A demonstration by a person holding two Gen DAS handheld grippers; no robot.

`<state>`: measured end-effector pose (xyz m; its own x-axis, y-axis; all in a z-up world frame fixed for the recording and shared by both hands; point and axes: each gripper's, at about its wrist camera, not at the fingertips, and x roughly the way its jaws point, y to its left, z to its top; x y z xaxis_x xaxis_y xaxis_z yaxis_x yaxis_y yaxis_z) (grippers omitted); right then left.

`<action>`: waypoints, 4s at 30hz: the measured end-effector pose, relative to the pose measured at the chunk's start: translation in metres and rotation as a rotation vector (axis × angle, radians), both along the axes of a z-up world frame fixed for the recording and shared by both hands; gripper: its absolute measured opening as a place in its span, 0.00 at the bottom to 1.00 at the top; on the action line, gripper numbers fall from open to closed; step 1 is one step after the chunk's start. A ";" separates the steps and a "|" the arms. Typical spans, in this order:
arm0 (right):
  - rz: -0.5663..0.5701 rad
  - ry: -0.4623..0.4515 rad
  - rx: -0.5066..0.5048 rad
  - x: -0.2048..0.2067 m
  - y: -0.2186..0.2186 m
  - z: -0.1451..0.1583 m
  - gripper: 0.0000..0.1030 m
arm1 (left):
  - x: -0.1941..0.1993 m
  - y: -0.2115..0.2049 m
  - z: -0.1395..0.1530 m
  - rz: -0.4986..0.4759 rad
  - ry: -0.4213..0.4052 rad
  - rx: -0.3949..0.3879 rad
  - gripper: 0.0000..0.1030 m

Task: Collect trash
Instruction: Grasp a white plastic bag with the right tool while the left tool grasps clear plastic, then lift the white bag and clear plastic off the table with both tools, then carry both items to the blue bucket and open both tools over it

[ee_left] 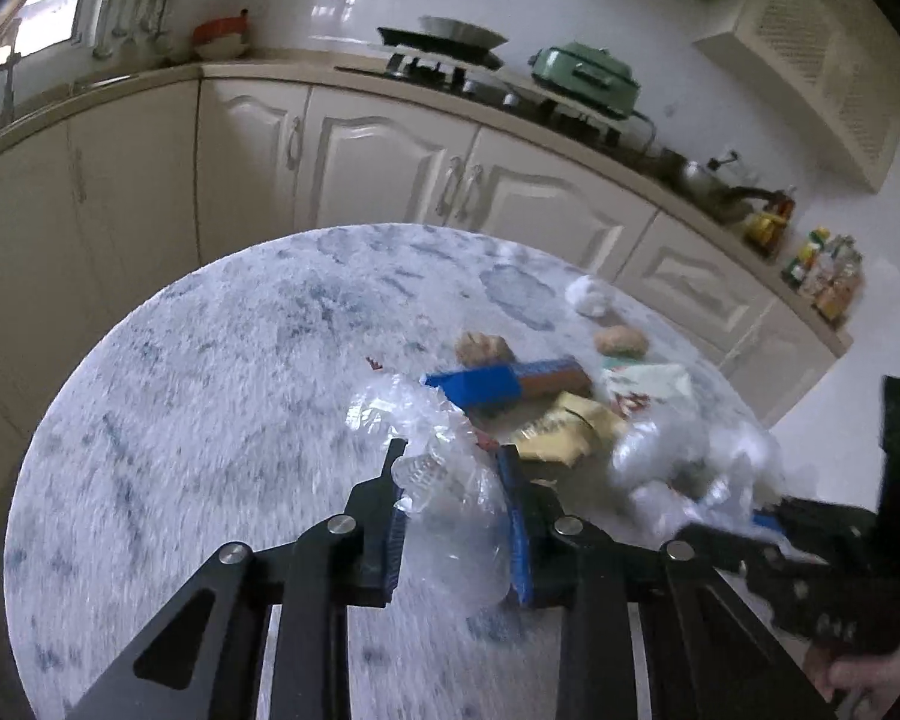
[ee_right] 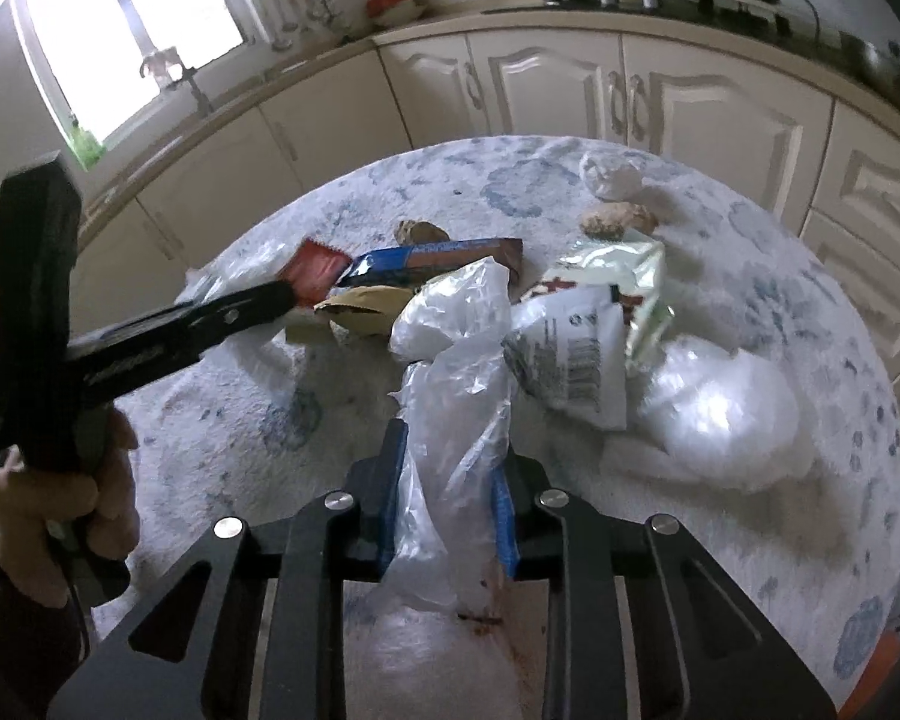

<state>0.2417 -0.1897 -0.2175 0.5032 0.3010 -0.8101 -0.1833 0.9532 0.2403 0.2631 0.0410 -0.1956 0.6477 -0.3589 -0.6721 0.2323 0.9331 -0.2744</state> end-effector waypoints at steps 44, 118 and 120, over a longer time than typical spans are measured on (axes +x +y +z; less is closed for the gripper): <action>-0.041 -0.057 0.047 -0.061 -0.031 0.028 0.28 | -0.144 -0.028 0.060 -0.133 -0.142 0.077 0.16; -1.013 0.007 0.153 -0.205 -0.437 -0.018 1.00 | 0.053 -0.554 0.013 -0.690 0.006 0.304 0.97; -1.002 -0.024 0.142 -0.206 -0.424 -0.001 1.00 | 0.041 -0.535 0.030 -0.670 -0.029 0.281 0.98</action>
<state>0.0353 -0.6132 -0.2187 0.5925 -0.1759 -0.7861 0.6796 0.6332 0.3705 0.3041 -0.4940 -0.1652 0.3686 -0.5010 -0.7831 0.7821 0.6225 -0.0301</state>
